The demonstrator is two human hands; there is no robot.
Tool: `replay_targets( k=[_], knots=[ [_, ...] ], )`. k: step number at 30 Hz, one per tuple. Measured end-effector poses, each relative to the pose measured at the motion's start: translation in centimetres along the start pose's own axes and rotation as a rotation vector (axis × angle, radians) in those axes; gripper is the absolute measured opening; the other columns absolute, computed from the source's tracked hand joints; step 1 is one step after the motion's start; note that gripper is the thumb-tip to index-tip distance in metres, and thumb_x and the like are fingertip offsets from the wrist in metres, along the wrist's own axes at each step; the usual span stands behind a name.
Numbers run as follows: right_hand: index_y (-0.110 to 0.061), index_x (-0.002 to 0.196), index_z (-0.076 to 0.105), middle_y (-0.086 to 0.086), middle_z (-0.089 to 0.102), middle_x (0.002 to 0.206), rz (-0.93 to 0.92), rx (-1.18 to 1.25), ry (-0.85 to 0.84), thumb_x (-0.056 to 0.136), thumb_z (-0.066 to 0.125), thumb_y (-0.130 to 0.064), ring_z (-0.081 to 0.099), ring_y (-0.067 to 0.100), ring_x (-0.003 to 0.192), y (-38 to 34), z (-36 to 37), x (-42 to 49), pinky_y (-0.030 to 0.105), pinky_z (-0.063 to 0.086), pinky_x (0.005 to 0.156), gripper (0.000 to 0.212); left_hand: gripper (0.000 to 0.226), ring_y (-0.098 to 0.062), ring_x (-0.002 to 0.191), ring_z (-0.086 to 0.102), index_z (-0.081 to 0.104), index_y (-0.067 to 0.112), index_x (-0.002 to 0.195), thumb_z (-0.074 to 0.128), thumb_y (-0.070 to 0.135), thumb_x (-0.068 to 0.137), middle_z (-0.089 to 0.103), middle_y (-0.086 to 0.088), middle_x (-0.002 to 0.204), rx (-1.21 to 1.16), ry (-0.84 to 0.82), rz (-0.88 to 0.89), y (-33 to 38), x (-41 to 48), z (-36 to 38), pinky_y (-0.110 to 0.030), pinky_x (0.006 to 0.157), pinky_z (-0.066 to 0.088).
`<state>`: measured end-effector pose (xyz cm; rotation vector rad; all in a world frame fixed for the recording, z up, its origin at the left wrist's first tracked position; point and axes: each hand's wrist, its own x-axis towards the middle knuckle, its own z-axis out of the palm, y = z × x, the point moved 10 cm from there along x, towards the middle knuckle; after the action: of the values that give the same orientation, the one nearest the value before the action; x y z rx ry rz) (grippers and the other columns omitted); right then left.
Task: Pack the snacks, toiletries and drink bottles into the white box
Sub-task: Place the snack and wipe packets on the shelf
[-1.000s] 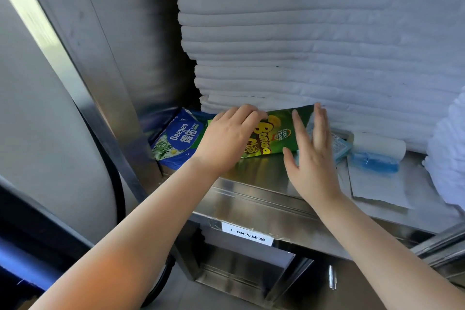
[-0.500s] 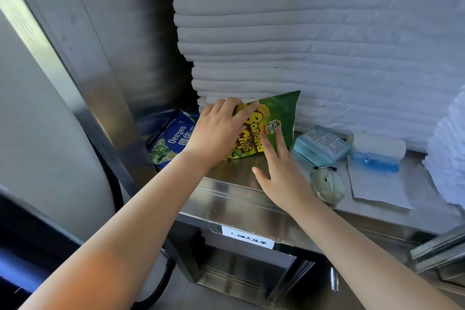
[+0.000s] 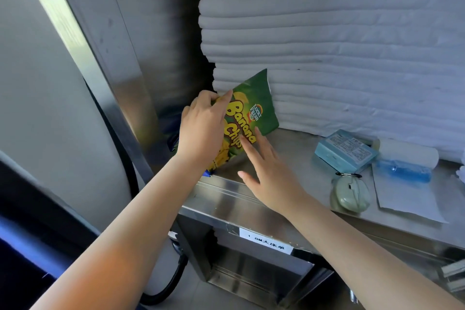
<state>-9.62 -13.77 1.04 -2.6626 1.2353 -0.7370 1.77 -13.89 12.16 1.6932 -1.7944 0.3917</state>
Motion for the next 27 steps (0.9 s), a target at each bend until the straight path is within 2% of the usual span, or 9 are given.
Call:
replay_targets(
  k=[4,6,9,12,17,19,22,27],
  knots=[
    [-0.029,0.151,0.005,0.004,0.001,0.160,0.002,0.039,-0.126,0.094,0.046,-0.048,0.009,0.027,0.146,-0.4,2.7,0.7,0.046,0.032,0.112,0.073,0.054,-0.034,0.106,0.051,0.041,0.011,0.140,0.051,0.002,0.087,0.050,-0.017,0.124,0.235,-0.033,-0.061,-1.8,-1.2,1.1,-0.042,0.083,0.040],
    [-0.029,0.151,0.004,0.002,0.001,0.160,0.008,0.056,-0.155,0.092,0.045,-0.054,0.009,0.025,0.146,-0.5,3.5,1.2,0.044,0.030,0.112,0.076,0.051,-0.034,0.110,0.049,0.038,0.009,0.141,0.049,0.017,0.093,0.046,-0.016,0.134,0.327,-0.045,-0.090,-2.9,-1.5,1.7,-0.042,0.087,0.039],
    [-0.029,0.151,0.001,0.002,-0.002,0.160,0.020,0.046,-0.205,0.086,0.045,-0.065,0.008,0.023,0.146,-0.5,4.6,2.0,0.041,0.028,0.111,0.086,0.057,-0.031,0.125,0.039,0.023,0.009,0.146,0.036,0.037,0.098,0.031,-0.014,0.147,0.375,-0.171,-0.136,-4.7,-2.3,4.0,-0.040,0.099,0.033],
    [-0.029,0.151,0.000,0.003,-0.004,0.160,0.023,0.017,-0.235,0.082,0.048,-0.068,0.007,0.025,0.146,-0.3,5.4,2.3,0.043,0.028,0.111,0.093,0.060,-0.030,0.133,0.030,0.016,0.009,0.148,0.028,0.041,0.099,0.025,-0.013,0.151,0.388,-0.221,-0.157,-5.7,-3.0,5.3,-0.039,0.106,0.027],
    [-0.028,0.151,0.007,0.004,0.002,0.160,0.024,0.004,-0.203,0.080,0.047,-0.071,0.010,0.027,0.146,0.1,5.6,2.0,0.045,0.033,0.108,0.092,0.062,-0.032,0.136,0.026,0.016,0.009,0.148,0.028,0.043,0.098,0.023,-0.015,0.153,0.352,-0.261,-0.192,-6.0,-4.0,5.9,-0.041,0.108,0.025],
    [-0.027,0.151,0.010,0.005,0.004,0.160,0.031,0.005,-0.186,0.080,0.045,-0.071,0.010,0.029,0.146,0.2,5.4,1.9,0.046,0.033,0.108,0.090,0.064,-0.033,0.140,0.019,0.013,0.009,0.149,0.025,0.045,0.098,0.016,-0.015,0.155,0.313,-0.317,-0.233,-6.2,-4.5,6.8,-0.041,0.112,0.019],
    [-0.025,0.149,0.018,0.007,0.007,0.159,0.028,0.018,-0.149,0.080,0.054,-0.065,0.012,0.032,0.145,0.1,5.0,1.7,0.048,0.033,0.108,0.087,0.065,-0.031,0.143,0.008,0.008,0.009,0.149,0.021,0.047,0.099,0.007,-0.014,0.157,0.251,-0.392,-0.277,-6.4,-5.5,8.2,-0.040,0.115,0.010],
    [-0.020,0.145,0.026,0.012,0.014,0.157,0.004,0.047,-0.168,0.073,0.050,-0.075,0.014,0.036,0.144,-0.4,4.9,1.7,0.050,0.033,0.107,0.094,0.068,-0.027,0.144,0.007,0.012,0.004,0.149,0.020,0.049,0.098,0.008,-0.014,0.157,0.233,-0.379,-0.253,-6.3,-6.8,8.1,-0.037,0.116,0.006]
  ],
)
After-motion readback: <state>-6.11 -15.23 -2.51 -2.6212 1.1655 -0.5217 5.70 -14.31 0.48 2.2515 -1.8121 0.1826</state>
